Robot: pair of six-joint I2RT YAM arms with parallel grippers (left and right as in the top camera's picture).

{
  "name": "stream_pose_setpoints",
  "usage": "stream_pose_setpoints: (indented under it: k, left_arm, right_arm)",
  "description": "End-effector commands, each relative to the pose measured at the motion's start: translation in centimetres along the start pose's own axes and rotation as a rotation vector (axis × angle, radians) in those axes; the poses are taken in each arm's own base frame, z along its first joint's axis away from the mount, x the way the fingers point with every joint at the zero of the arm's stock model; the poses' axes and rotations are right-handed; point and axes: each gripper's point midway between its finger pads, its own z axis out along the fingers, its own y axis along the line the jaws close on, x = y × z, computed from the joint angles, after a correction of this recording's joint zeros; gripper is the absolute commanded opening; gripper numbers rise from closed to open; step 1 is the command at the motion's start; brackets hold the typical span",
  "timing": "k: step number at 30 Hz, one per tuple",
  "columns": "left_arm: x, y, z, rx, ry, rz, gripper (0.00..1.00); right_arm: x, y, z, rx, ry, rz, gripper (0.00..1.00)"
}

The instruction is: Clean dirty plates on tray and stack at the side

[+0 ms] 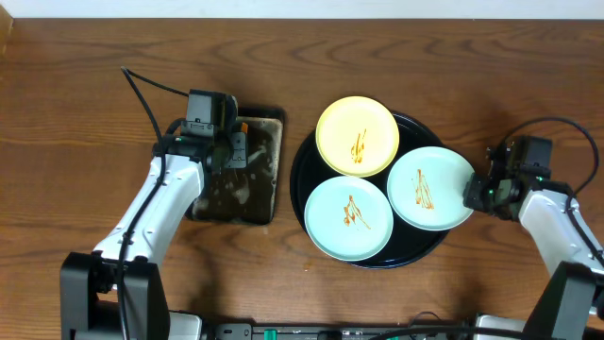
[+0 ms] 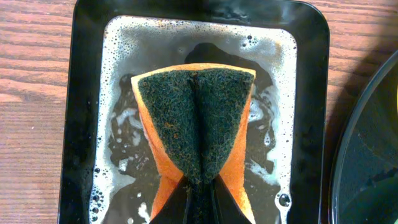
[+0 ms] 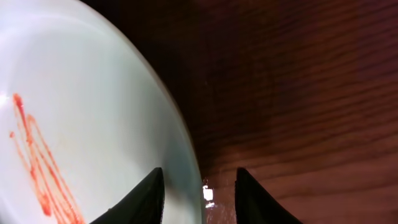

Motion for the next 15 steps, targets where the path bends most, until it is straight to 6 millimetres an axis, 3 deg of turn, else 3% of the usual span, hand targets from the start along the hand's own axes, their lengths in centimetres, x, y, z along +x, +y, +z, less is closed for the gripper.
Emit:
stream_pose_setpoints:
  k: [1, 15]
  left_arm:
    - [-0.63, -0.07, -0.34, -0.001, -0.014, -0.009, 0.08]
    - [-0.61, -0.14, -0.34, 0.003, -0.013, -0.008, 0.08]
  right_arm:
    - [-0.69, 0.01, -0.16, -0.007, -0.013, 0.002, 0.29]
    - [-0.77, 0.02, -0.17, -0.007, -0.016, 0.002, 0.1]
